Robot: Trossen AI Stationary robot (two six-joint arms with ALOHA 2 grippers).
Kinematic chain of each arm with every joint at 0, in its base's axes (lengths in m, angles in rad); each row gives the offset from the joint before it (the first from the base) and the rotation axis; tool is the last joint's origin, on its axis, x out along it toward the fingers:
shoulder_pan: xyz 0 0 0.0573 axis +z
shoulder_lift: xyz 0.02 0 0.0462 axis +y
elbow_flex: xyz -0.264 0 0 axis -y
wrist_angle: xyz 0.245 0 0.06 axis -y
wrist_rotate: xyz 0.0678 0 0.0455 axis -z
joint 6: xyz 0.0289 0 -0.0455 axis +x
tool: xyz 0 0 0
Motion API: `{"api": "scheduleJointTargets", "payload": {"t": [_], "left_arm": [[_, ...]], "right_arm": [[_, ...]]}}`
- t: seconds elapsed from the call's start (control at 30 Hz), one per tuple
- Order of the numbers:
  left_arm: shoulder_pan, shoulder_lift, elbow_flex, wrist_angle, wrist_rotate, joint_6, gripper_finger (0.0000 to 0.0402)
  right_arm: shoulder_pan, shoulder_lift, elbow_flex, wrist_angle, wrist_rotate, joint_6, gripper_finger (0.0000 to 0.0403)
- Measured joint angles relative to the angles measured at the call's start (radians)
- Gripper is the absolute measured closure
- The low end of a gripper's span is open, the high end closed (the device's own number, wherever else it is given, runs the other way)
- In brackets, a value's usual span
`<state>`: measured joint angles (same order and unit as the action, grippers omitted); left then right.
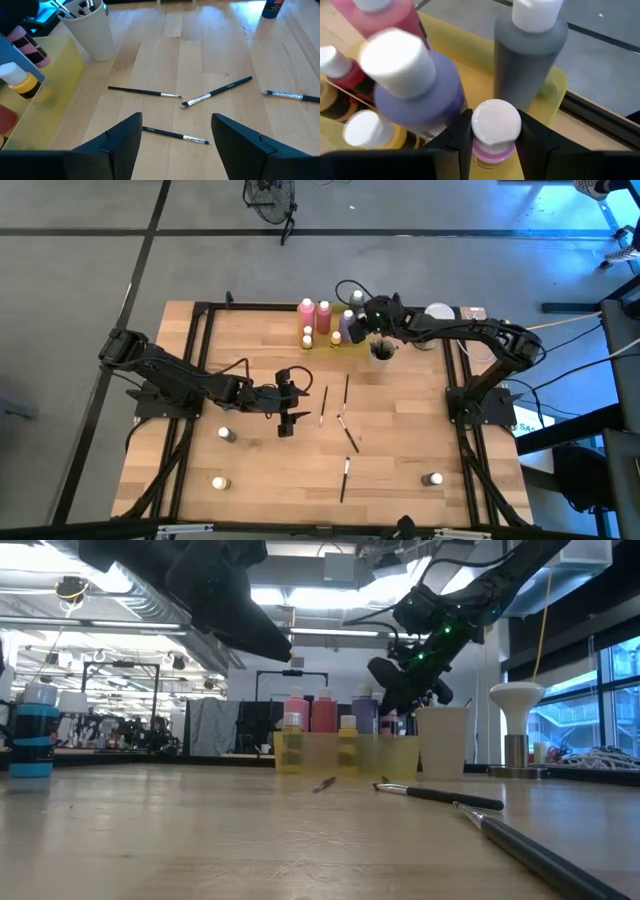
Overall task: Pick & Place Paint Supplies
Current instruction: Put the small pink paint bottle into the yellow bin
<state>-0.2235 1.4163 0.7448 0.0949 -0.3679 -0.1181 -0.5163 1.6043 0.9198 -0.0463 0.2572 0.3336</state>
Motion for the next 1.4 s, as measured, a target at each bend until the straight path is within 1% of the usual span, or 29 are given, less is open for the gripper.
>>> {"api": "scheduleJointTargets", "payload": {"t": [0.53,0.67,1.03,1.4], "left_arm": [[0.0,0.0,0.0,0.007,0.002,-0.015,0.0168],[0.0,0.0,0.0,0.007,0.003,-0.017,0.0167],[-0.006,0.0,0.0,0.006,0.003,-0.014,0.0167],[-0.011,0.0,0.0,0.006,0.003,0.0,0.0168]], "right_arm": [[0.0,0.0,-0.016,0.008,0.001,0.003,0.0285],[0.005,0.002,-0.016,0.007,0.03,0.018,0.0285],[0.02,0.086,-0.016,0.075,0.056,0.02,0.0285],[0.021,0.093,-0.016,0.071,0.056,0.027,0.0285]]}}
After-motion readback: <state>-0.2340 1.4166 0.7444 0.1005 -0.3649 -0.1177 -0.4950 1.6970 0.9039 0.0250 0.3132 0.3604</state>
